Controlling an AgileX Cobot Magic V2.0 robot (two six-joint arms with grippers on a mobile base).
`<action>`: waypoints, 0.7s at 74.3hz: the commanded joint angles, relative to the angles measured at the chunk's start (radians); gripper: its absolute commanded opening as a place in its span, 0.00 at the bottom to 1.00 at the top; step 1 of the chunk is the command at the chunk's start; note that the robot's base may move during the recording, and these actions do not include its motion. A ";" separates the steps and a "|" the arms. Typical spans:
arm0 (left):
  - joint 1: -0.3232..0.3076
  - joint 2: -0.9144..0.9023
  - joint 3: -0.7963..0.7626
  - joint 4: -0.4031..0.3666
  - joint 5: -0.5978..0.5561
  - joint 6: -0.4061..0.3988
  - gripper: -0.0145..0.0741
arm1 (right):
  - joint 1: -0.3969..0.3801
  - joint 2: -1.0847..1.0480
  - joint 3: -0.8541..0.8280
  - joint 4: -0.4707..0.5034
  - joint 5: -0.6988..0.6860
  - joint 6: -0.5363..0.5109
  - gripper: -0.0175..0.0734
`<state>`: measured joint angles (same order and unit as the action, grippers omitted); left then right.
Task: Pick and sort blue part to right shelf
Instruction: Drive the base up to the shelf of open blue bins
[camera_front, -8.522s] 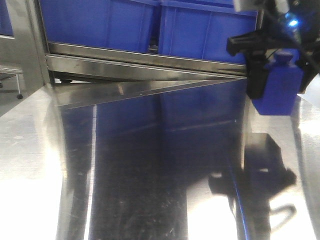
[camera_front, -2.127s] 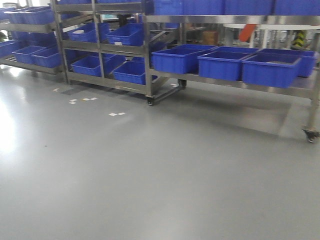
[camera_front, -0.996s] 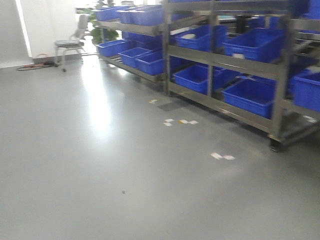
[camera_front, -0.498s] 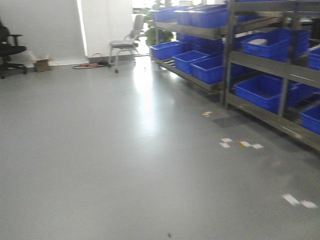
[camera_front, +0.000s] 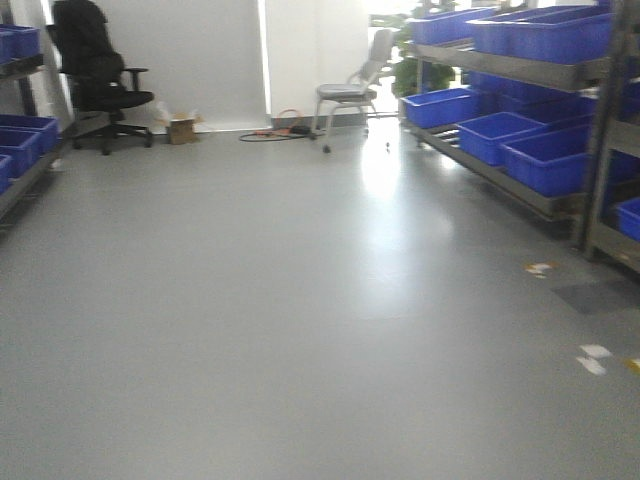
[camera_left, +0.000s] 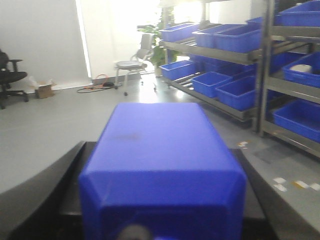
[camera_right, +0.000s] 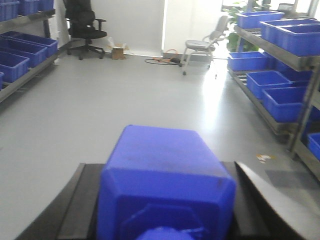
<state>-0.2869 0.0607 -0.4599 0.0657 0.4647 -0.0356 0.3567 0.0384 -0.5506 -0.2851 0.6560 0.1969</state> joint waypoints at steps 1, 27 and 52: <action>-0.007 0.015 -0.029 0.002 -0.086 0.000 0.52 | -0.001 0.017 -0.027 -0.023 -0.093 -0.006 0.56; -0.007 0.015 -0.029 0.002 -0.086 0.000 0.52 | -0.001 0.017 -0.027 -0.023 -0.093 -0.006 0.56; -0.007 0.015 -0.029 0.002 -0.086 0.000 0.52 | -0.001 0.017 -0.027 -0.023 -0.093 -0.006 0.56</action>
<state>-0.2869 0.0607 -0.4599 0.0657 0.4647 -0.0356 0.3567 0.0384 -0.5506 -0.2851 0.6560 0.1969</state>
